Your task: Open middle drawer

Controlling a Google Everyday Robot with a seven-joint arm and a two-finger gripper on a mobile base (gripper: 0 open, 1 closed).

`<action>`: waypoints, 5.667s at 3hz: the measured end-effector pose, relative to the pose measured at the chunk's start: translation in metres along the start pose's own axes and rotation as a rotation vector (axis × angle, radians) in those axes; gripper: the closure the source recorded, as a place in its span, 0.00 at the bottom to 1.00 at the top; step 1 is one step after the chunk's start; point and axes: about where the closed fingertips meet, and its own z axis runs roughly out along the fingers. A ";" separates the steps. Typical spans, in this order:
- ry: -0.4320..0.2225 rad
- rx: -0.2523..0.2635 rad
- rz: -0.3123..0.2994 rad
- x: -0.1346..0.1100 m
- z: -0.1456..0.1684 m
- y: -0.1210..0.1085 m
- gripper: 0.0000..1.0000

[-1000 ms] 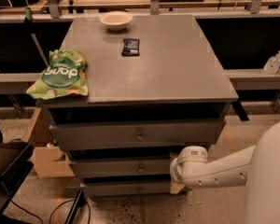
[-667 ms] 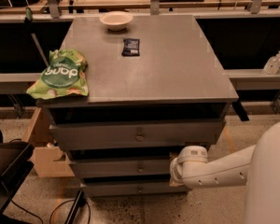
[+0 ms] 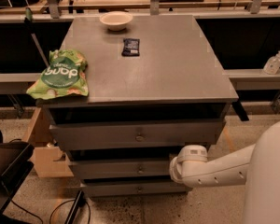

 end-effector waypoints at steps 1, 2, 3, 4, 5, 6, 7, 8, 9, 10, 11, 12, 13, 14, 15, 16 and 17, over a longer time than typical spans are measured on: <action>0.000 0.000 0.000 0.000 0.000 0.000 1.00; 0.000 0.000 0.000 0.000 0.000 0.000 1.00; 0.000 0.000 0.000 0.000 0.000 0.000 1.00; 0.000 0.000 0.000 0.000 0.000 0.000 1.00; 0.000 0.000 0.000 0.000 -0.001 0.000 1.00; 0.000 0.000 0.000 0.000 -0.001 0.000 1.00; 0.000 -0.001 0.000 0.000 -0.001 0.000 1.00; 0.000 -0.001 0.000 0.000 -0.001 0.000 0.82; 0.000 -0.001 0.000 0.000 -0.001 0.000 0.59; 0.000 -0.001 0.000 0.000 -0.001 0.000 0.35; 0.000 -0.001 0.000 0.000 -0.001 0.000 0.13; 0.000 -0.002 0.000 0.000 0.000 0.001 0.00; 0.000 -0.002 0.000 0.000 0.000 0.001 0.00; 0.022 -0.008 -0.009 -0.002 0.006 -0.005 0.00; 0.033 -0.087 -0.017 -0.009 0.026 0.002 0.00; 0.089 -0.147 0.026 0.000 0.019 0.014 0.00; 0.136 -0.162 0.047 0.003 -0.001 0.016 0.18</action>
Offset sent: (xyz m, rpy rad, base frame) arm 0.0000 0.0000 0.0003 0.0000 0.0000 -0.0001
